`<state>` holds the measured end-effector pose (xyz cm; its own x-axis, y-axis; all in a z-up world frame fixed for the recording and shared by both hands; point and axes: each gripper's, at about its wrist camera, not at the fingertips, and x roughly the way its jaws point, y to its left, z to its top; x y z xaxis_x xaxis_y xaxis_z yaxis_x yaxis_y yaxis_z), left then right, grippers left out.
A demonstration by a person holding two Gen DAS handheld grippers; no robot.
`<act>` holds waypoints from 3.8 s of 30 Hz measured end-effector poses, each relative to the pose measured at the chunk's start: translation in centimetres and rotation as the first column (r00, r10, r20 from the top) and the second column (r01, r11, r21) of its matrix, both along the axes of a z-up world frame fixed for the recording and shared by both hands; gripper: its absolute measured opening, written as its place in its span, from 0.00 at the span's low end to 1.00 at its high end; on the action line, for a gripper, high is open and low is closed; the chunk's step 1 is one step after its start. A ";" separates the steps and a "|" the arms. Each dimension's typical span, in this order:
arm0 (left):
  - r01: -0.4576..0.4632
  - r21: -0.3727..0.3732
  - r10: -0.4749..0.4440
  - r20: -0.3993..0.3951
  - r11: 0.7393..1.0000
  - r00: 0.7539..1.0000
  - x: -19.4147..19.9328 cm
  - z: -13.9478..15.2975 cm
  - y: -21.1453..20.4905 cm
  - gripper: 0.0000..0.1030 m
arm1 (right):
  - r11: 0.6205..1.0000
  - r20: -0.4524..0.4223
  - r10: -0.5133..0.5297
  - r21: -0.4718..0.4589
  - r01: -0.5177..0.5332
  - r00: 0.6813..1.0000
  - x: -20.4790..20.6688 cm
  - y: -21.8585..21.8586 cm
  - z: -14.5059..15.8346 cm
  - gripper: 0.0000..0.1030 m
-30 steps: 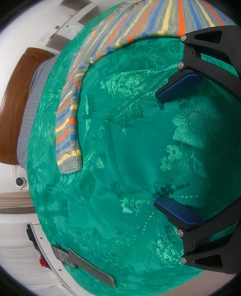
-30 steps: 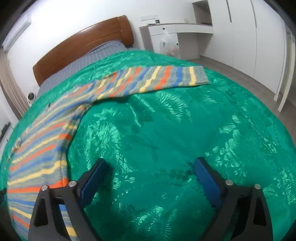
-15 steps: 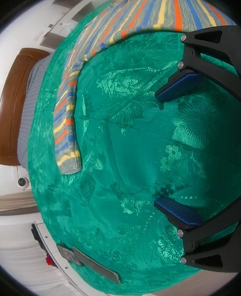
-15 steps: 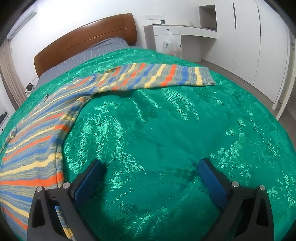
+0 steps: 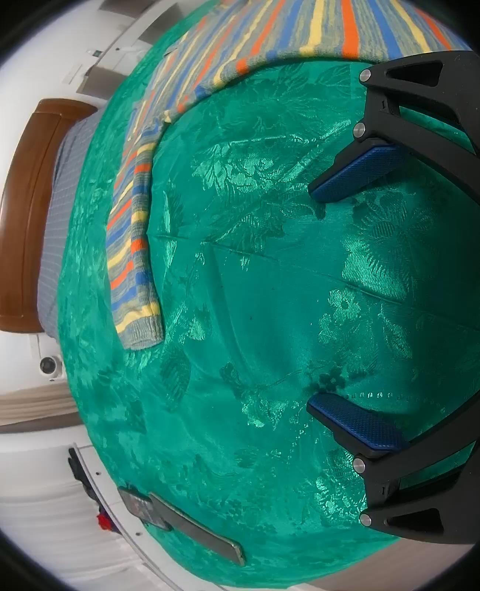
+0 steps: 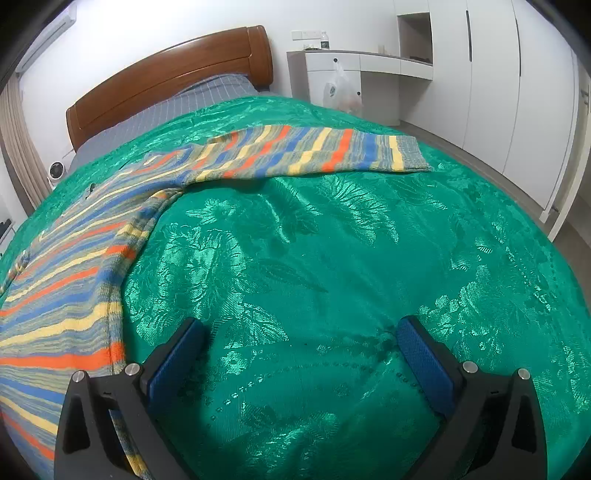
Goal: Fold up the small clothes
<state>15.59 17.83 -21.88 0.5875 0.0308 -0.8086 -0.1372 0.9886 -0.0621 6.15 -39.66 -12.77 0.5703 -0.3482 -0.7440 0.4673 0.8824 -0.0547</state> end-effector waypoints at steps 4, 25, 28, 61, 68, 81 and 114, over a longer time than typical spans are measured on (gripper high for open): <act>0.003 0.003 -0.003 0.001 1.000 1.000 0.0 0.0 0.0 1.00 | 1.000 -0.001 0.000 -0.002 0.000 1.000 0.0 0.0 0.0 1.00; 0.343 0.007 -0.342 0.089 0.939 0.935 6.2 10.9 -4.1 0.99 | 0.970 0.005 0.225 0.092 -0.225 0.974 4.7 -2.3 8.6 0.99; 0.397 -0.006 -0.395 0.090 0.918 0.914 12.3 13.1 -6.9 0.99 | 0.927 -0.001 0.358 0.121 -0.355 0.934 12.3 -3.2 11.5 0.99; 0.467 0.166 -0.442 -0.168 0.868 0.881 35.5 1.4 -22.5 0.05 | 0.713 -0.501 0.592 -0.039 -0.700 0.631 44.3 9.4 -3.6 0.06; 0.416 0.138 -0.416 -0.031 0.899 0.909 28.5 7.0 -16.9 0.77 | 0.806 -0.279 0.572 0.019 -0.591 0.771 39.8 4.7 2.8 0.62; 0.235 0.023 -0.234 -0.016 0.972 0.972 6.0 7.2 -4.1 0.95 | 0.894 0.121 0.075 0.431 -0.121 0.990 9.6 -16.1 9.9 0.68; 0.070 -0.046 -0.066 0.086 0.996 0.994 1.2 0.0 -2.5 1.00 | 0.860 0.034 0.374 0.362 -0.360 0.927 24.6 3.4 15.7 0.03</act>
